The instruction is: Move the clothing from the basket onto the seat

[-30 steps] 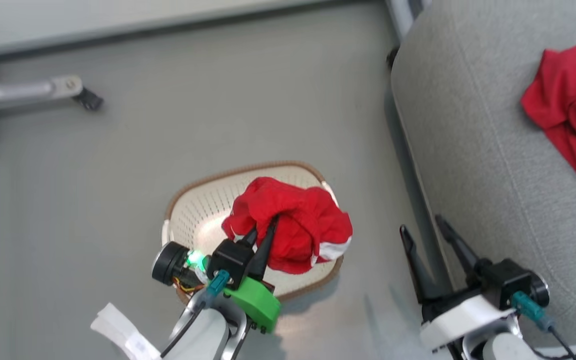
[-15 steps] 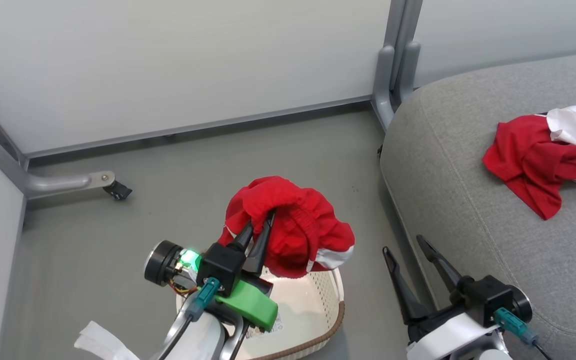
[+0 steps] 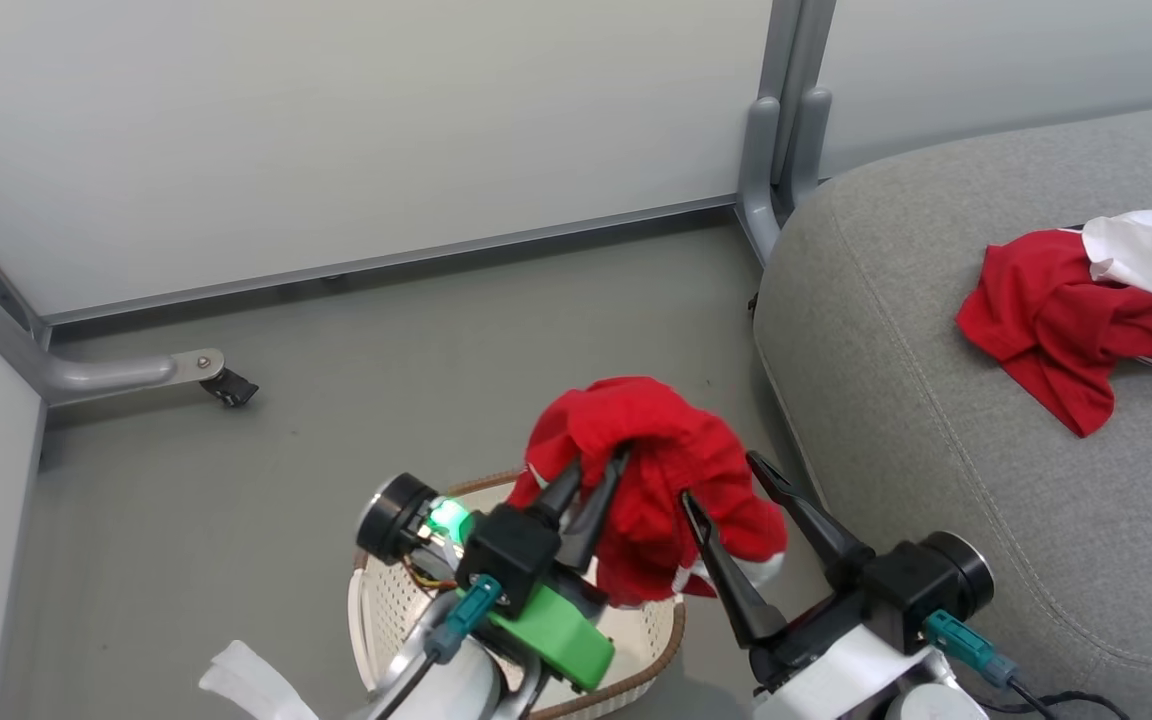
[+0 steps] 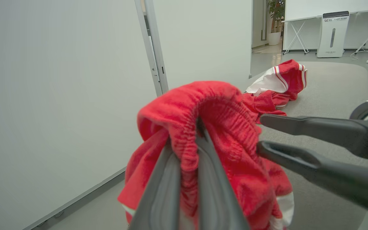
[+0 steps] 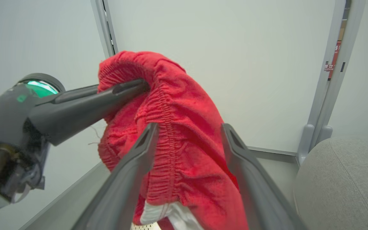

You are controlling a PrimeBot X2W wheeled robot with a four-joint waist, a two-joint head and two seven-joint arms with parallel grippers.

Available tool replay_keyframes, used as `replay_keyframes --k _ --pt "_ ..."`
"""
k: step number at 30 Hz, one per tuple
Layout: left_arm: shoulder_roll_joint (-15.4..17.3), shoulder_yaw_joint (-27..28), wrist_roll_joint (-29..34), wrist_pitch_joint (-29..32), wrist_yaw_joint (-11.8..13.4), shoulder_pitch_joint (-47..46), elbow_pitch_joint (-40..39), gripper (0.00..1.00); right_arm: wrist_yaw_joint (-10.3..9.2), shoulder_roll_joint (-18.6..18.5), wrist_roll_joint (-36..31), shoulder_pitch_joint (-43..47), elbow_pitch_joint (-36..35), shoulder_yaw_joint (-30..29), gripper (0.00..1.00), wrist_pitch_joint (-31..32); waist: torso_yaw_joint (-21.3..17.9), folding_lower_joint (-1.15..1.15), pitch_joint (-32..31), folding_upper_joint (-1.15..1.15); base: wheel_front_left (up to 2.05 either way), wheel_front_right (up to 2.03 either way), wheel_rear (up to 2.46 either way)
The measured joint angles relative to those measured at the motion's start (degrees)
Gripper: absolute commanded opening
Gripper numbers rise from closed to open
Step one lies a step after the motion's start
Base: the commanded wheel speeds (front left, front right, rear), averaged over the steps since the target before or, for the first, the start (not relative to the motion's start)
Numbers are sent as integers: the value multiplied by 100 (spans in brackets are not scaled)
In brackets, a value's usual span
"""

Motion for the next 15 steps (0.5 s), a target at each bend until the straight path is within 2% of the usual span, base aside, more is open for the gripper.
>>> replay_keyframes --k 9,15 --pt "-29 -751 -450 0 -190 -136 -398 0 0 -148 -111 -96 231 232 100 0 -38 0 -3 0 0 0 0" --pt "-32 -1046 -772 0 -197 -227 -527 0 0 -180 -149 -96 548 293 100 0 -89 0 -7 0 0 0 0"
